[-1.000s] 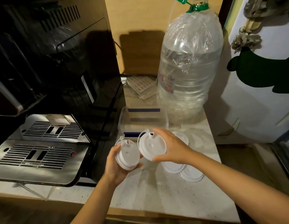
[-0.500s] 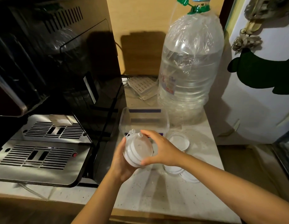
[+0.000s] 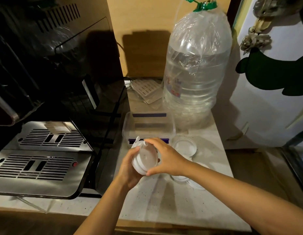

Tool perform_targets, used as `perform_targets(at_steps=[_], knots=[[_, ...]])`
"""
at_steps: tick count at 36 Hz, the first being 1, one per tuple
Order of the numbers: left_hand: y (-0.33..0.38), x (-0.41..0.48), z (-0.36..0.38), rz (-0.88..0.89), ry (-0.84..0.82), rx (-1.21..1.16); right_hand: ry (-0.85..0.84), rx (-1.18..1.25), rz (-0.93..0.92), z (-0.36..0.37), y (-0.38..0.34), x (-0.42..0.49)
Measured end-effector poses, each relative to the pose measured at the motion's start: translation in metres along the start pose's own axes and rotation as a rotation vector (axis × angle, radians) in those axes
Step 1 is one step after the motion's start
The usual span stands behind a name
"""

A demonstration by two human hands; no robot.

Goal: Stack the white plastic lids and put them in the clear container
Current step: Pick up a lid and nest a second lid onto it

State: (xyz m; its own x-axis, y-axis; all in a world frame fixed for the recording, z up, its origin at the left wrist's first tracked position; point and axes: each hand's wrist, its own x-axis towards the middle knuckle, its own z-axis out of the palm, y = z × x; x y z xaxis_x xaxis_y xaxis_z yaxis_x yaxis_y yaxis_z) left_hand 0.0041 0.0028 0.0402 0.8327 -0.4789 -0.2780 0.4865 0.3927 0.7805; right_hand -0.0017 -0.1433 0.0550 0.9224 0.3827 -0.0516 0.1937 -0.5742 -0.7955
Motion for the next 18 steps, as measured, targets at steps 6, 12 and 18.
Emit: perform_targets(at_steps=[6,12,18], knots=[[-0.010,0.004,-0.003,-0.041,0.119,0.047,-0.057,-0.061,0.053,0.001,0.012,-0.007],[-0.012,0.009,-0.015,-0.088,0.141,-0.004,-0.012,-0.157,0.230,-0.028,0.041,-0.017],[-0.016,0.014,-0.017,-0.145,0.141,-0.020,-0.018,-0.296,0.424,-0.033,0.072,-0.034]])
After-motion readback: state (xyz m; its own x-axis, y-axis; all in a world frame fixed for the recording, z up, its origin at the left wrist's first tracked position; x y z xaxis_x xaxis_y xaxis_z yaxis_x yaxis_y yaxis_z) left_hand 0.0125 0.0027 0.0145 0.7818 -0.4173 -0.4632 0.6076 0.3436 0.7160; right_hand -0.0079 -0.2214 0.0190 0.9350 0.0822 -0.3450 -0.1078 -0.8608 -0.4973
